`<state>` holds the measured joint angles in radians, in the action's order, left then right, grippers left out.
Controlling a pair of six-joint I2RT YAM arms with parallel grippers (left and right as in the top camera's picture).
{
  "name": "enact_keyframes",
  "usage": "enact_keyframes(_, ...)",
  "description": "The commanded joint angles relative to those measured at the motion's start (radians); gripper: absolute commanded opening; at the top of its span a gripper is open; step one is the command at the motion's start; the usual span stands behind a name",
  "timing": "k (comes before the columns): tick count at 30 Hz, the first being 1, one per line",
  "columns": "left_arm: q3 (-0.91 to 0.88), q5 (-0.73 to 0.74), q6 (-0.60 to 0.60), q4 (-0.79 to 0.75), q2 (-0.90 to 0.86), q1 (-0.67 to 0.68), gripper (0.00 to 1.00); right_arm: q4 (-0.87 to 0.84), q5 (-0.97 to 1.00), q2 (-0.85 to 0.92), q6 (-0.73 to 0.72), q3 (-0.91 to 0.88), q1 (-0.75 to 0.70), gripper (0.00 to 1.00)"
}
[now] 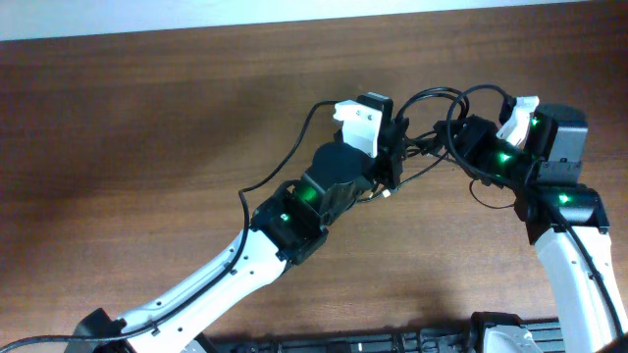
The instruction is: Untangle cables
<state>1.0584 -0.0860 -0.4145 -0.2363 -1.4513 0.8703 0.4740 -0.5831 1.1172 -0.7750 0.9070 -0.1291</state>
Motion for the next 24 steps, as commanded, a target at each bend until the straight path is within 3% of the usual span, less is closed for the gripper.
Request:
enact_keyframes(1,0.01,-0.035,0.02,-0.005,0.006,-0.001,0.0,0.003,0.02,-0.011,0.012,0.013,0.005,0.04)
enact_keyframes(5,0.01,-0.068,0.027,0.013,0.006,-0.006,0.0,0.002,0.019,-0.011,0.011,0.013,0.005,0.04)
enact_keyframes(6,0.01,-0.068,0.027,0.013,0.006,-0.006,0.0,0.002,0.019,-0.011,0.011,0.013,0.005,0.09)
enact_keyframes(8,0.01,-0.052,0.027,0.012,0.006,-0.006,0.0,0.001,0.019,-0.011,0.011,0.013,0.005,0.25)
enact_keyframes(11,0.01,-0.037,0.027,0.014,0.006,-0.006,0.0,-0.002,0.011,-0.011,0.01,0.013,0.005,0.61)
enact_keyframes(14,0.01,-0.039,0.027,0.014,0.006,-0.006,0.0,-0.03,-0.059,-0.011,0.007,0.013,0.005,0.76)
enact_keyframes(17,0.01,-0.042,0.027,0.013,0.006,-0.007,0.0,-0.064,-0.144,-0.011,0.006,0.013,0.005,0.76)
enact_keyframes(21,0.01,-0.042,0.027,0.006,0.006,-0.007,0.0,-0.073,-0.212,-0.011,-0.078,0.013,0.005,0.54)
enact_keyframes(23,0.01,-0.043,0.059,-0.001,0.006,-0.007,0.0,-0.073,-0.252,-0.011,-0.133,0.013,0.005,0.52)
enact_keyframes(24,0.01,-0.042,0.072,-0.011,0.006,-0.007,0.0,-0.074,-0.25,-0.011,-0.132,0.013,0.005,0.45)
